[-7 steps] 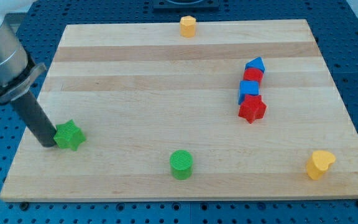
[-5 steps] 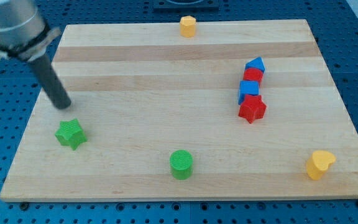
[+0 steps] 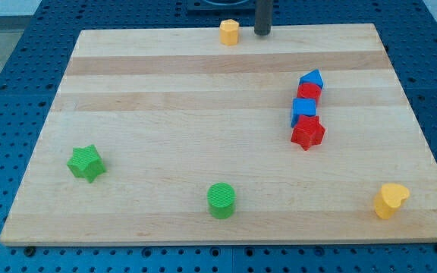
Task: Move the yellow hexagon towards green star
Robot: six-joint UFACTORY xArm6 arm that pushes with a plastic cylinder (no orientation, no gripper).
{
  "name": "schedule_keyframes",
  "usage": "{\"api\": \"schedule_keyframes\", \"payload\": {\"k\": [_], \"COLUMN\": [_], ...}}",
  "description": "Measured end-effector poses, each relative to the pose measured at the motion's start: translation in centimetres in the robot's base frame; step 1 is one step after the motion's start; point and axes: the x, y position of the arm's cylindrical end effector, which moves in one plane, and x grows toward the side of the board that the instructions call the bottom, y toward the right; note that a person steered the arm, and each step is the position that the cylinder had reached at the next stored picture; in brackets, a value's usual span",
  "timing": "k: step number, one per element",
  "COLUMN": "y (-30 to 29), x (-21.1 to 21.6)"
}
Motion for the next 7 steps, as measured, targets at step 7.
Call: {"api": "schedule_keyframes", "payload": {"k": [7], "y": [-16.1], "x": [-0.2]}}
